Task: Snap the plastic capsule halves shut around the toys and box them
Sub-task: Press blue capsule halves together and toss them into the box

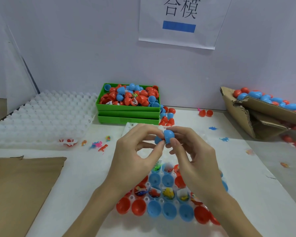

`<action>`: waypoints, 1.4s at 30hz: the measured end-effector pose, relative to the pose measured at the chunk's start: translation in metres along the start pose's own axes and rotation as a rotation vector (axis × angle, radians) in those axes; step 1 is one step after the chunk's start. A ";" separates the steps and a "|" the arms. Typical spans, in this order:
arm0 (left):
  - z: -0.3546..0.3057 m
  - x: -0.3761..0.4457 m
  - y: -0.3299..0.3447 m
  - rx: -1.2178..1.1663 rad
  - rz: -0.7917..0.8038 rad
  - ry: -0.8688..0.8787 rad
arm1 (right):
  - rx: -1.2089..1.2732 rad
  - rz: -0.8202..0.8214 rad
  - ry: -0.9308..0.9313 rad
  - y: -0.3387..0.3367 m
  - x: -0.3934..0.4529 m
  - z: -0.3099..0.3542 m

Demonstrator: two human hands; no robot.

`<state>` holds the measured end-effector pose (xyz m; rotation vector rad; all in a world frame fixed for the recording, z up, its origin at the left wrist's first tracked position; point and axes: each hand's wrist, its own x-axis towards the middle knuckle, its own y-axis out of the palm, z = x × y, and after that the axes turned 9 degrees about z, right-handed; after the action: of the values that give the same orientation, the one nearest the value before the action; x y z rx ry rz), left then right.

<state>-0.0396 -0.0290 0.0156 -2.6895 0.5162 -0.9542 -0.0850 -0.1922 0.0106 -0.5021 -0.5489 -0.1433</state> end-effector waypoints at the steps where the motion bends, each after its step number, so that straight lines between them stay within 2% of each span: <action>1: 0.001 0.000 0.000 -0.015 -0.006 -0.010 | -0.008 0.003 -0.002 0.001 0.000 0.000; 9: 0.000 0.001 -0.005 -0.172 -0.011 -0.121 | -0.027 -0.034 -0.026 0.003 0.000 0.005; 14: 0.001 0.001 -0.005 -0.036 -0.054 -0.118 | -0.088 -0.049 -0.077 0.008 -0.001 0.004; 19: -0.001 0.006 -0.014 -0.320 0.116 -0.298 | -0.214 -0.057 -0.139 0.005 0.001 0.002; 21: 0.000 0.007 -0.017 -0.343 0.093 -0.333 | -0.254 -0.004 -0.162 0.002 0.002 0.003; 24: 0.002 0.005 -0.011 -0.341 0.019 -0.323 | -0.212 0.022 -0.138 0.001 0.002 0.004; 29: 0.001 0.001 0.003 -0.247 -0.056 -0.250 | -0.119 -0.032 -0.064 -0.002 0.003 0.005; 35: -0.001 0.001 0.001 -0.227 -0.010 -0.152 | -0.109 -0.040 -0.048 -0.003 0.003 0.006; 42: 0.002 0.002 -0.004 -0.344 -0.032 -0.165 | -0.194 -0.018 -0.121 0.001 0.003 0.008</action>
<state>-0.0363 -0.0255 0.0169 -3.0553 0.6564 -0.6940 -0.0863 -0.1874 0.0178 -0.6977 -0.6613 -0.1854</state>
